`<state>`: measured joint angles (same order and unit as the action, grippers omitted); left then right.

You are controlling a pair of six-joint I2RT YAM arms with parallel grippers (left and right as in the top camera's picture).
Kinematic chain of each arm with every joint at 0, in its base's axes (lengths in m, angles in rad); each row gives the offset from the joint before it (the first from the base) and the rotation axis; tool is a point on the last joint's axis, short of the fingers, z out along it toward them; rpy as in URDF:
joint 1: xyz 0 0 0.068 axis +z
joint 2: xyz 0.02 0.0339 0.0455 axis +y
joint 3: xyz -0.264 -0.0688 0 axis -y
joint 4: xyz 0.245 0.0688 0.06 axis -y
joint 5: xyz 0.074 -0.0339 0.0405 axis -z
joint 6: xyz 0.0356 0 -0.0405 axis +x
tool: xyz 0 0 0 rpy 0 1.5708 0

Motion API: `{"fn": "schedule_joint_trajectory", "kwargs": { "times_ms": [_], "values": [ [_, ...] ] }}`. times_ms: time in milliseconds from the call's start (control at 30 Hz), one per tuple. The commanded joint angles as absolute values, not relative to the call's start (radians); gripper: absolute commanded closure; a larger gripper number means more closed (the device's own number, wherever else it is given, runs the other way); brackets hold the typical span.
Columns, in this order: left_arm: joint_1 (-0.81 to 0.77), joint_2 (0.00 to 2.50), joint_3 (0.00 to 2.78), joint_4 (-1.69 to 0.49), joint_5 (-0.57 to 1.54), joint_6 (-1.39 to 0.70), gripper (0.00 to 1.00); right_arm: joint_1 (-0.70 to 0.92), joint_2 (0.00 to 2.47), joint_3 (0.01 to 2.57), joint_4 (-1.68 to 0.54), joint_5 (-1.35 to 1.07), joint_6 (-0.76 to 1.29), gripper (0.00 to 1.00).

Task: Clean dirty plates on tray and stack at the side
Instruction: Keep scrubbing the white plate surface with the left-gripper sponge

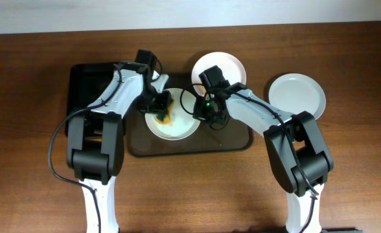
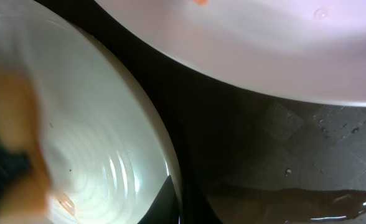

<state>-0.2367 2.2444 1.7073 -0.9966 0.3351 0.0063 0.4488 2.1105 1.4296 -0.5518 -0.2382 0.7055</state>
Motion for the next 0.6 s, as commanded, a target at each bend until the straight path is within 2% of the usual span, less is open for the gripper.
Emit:
{"fn": "schedule_joint_trajectory", "kwargs": {
  "times_ms": [0, 133, 300, 500, 567],
  "values": [
    [-0.269, 2.277, 1.702, -1.053, 0.486, 0.112, 1.0, 0.456, 2.141, 1.414, -0.563, -0.221, 0.71, 0.96],
    [-0.262, 2.277, 1.702, -1.023, 0.477, 0.087, 1.0, 0.456, 2.141, 1.414, -0.564, -0.221, 0.71, 0.96],
    [-0.212, 2.277, 1.702, -0.859, 0.412, -0.073, 0.99, 0.456, 2.141, 1.414, -0.567, -0.221, 0.71, 0.96],
    [-0.189, 2.277, 1.702, -0.797, 0.041, -0.172, 1.0, 0.456, 2.141, 1.414, -0.567, -0.221, 0.71, 0.96],
    [-0.192, 2.277, 1.702, -0.825, 0.014, -0.172, 1.0, 0.456, 2.141, 1.414, -0.567, -0.221, 0.71, 0.96]
  ]
}}
